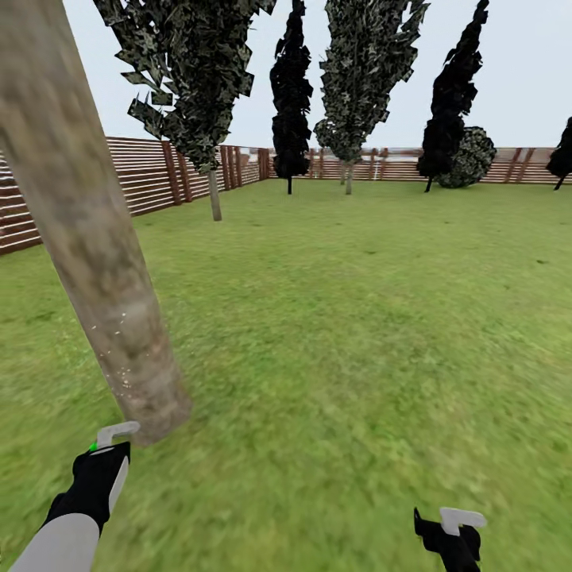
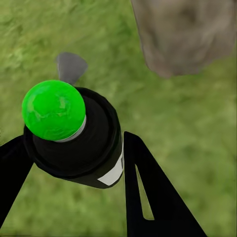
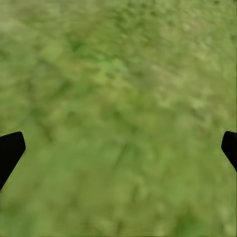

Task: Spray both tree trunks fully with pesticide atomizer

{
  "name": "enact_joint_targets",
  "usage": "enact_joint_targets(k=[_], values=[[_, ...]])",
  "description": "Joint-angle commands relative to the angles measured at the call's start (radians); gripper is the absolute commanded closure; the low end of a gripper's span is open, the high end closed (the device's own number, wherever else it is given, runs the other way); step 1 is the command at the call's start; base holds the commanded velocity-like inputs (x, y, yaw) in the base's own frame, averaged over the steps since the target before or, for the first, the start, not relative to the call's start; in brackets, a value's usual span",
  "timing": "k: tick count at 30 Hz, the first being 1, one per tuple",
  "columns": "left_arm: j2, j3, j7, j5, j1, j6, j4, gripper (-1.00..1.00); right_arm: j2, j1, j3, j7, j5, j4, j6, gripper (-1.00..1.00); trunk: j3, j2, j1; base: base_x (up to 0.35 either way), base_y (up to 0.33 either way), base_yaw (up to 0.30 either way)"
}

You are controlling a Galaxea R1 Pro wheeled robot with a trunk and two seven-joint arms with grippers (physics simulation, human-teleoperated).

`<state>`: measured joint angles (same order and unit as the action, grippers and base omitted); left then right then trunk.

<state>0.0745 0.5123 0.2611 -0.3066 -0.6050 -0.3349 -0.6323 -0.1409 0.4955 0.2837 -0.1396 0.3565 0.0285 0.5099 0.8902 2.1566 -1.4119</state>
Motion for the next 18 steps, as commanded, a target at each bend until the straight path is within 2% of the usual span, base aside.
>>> enact_joint_targets(k=[1,5,18], values=[[-0.001,0.002,0.0,-0.008,-0.001,-0.005,-0.001,1.0,0.0,0.0,0.008,-0.005,0.005,0.001,0.001,-1.0,0.001,0.0,0.0,0.23,-0.2,0.277],[-0.001,0.002,0.0,-0.008,-0.001,-0.004,-0.001,1.0,0.0,0.0,0.008,-0.005,0.005,0.001,0.001,-1.0,0.001,0.0,0.0,0.231,-0.199,0.159],[-0.001,0.002,0.0,-0.009,-0.001,-0.004,-0.001,1.0,0.0,0.0,0.008,-0.005,0.004,0.001,0.001,-1.0,0.001,0.0,0.0,0.232,-0.197,0.003]])
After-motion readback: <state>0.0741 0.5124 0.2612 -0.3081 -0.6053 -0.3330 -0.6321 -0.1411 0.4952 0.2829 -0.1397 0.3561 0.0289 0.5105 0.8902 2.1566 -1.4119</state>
